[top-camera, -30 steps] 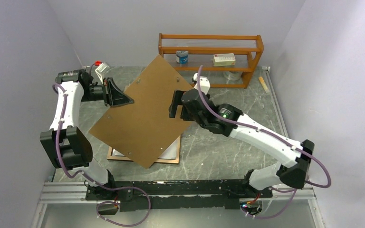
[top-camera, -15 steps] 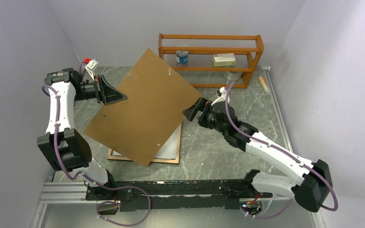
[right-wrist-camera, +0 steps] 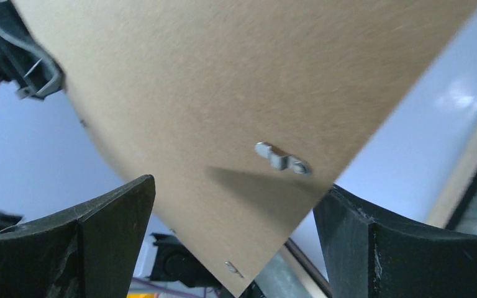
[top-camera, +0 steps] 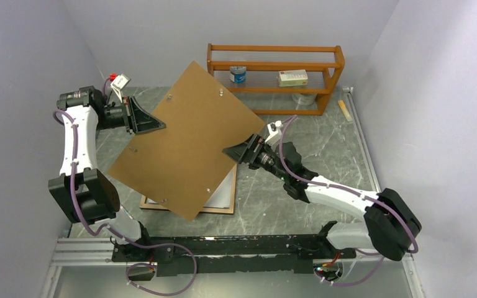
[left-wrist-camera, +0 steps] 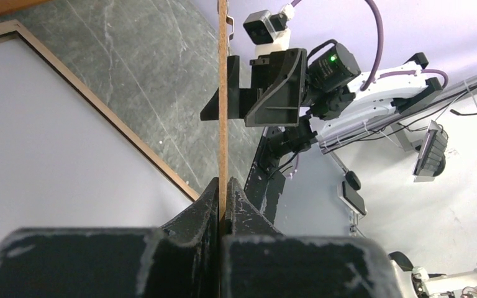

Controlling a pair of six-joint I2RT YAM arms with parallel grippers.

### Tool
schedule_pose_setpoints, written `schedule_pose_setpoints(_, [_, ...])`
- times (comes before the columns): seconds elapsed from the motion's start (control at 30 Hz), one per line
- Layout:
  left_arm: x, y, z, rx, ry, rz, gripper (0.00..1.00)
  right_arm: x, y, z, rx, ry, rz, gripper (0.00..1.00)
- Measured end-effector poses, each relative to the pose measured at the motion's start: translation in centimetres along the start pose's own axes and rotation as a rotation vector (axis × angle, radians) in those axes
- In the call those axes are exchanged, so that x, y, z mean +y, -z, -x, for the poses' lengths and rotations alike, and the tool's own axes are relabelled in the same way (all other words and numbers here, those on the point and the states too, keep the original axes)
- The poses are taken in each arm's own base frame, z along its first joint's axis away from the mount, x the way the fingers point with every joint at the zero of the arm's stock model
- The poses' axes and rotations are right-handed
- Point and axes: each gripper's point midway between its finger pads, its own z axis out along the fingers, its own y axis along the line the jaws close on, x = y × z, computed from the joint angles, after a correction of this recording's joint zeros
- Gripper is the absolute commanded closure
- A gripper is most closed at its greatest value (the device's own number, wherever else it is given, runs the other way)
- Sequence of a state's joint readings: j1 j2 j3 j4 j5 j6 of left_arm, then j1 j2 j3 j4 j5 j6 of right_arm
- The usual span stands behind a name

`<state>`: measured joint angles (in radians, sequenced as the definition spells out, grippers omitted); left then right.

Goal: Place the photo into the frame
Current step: Turn over the photo frame item at the center of the board.

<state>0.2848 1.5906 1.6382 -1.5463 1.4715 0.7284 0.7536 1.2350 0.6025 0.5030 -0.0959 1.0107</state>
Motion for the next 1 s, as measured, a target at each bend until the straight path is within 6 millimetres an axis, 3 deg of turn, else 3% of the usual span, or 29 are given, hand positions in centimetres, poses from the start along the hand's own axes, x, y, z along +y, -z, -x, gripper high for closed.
schedule_pose_setpoints(0.1, [0.2,0.0,0.0,0.000,0.024,-0.001,0.98,1.5,-0.1,-1.3,0.028,-0.016,0.096,0.04])
schedule_pose_setpoints(0.17, [0.3,0.0,0.0,0.001,0.032,0.001,0.97,2.3,-0.1,-2.2,0.046,-0.018,0.141,0.16])
schedule_pose_setpoints(0.37, [0.6,0.7,0.4,-0.029,0.074,0.009,0.97,3.0,-0.1,-2.8,0.054,-0.019,0.178,0.59])
schedule_pose_setpoints(0.43, [0.5,0.8,0.5,-0.034,0.081,0.009,0.97,3.1,0.2,-2.9,0.051,-0.005,0.169,0.88])
schedule_pose_setpoints(0.47, [0.5,0.8,0.5,-0.038,0.085,0.008,0.97,3.1,0.4,-2.8,0.050,0.000,0.160,0.95])
schedule_pose_setpoints(0.63, [1.4,1.6,1.3,-0.076,0.088,0.014,0.97,7.4,2.4,-1.6,0.045,0.030,0.247,1.00])
schedule_pose_setpoints(0.8, [1.1,1.5,1.6,-0.097,0.101,-0.008,0.61,9.0,3.3,-0.9,0.036,0.050,0.270,1.00])
schedule_pose_setpoints(1.0, [1.0,1.0,1.1,-0.077,0.088,-0.018,0.37,13.3,5.1,-0.6,0.035,0.081,0.361,1.00])
